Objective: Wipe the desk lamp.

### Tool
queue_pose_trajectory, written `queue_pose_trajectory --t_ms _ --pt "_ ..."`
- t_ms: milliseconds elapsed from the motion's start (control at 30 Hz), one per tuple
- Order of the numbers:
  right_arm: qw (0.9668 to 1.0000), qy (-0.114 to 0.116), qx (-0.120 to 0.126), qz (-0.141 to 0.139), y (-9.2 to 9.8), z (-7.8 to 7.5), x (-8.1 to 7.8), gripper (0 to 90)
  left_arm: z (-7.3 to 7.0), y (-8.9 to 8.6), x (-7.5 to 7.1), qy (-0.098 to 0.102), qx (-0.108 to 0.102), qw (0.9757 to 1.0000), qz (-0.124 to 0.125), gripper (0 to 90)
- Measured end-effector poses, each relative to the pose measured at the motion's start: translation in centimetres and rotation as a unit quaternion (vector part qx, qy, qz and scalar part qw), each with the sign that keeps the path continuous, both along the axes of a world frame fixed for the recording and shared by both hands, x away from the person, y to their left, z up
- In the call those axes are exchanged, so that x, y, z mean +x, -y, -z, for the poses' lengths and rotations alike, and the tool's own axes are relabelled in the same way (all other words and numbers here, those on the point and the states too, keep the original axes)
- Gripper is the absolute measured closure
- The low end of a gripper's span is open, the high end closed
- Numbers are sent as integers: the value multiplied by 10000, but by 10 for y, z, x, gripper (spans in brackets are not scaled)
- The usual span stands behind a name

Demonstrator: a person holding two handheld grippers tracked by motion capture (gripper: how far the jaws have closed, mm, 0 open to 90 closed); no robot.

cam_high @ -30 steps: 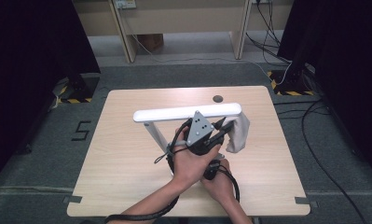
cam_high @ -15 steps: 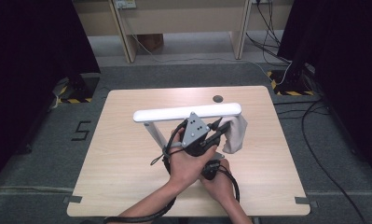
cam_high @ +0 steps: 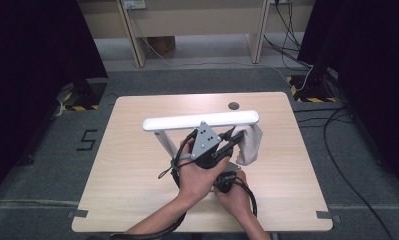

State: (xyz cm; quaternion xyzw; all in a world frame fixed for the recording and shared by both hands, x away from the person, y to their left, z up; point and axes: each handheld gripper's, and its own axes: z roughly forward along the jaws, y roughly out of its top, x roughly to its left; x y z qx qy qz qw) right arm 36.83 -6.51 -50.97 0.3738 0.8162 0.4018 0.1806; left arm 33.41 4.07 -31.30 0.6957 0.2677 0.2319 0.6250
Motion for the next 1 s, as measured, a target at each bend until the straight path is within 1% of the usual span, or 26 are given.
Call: queue_pose_trajectory --t_ms 400,700,1000 --pt "10000 -2 2 4 0 0 0 900 0 -6 -2 10 1 10000 -19 791" --pt "10000 4 -4 -10 0 0 0 900 2 -13 -3 7 -50 10000 -62 792" --pt "10000 15 3 4 0 0 0 900 2 -17 -4 20 -59 9999 -83 792"
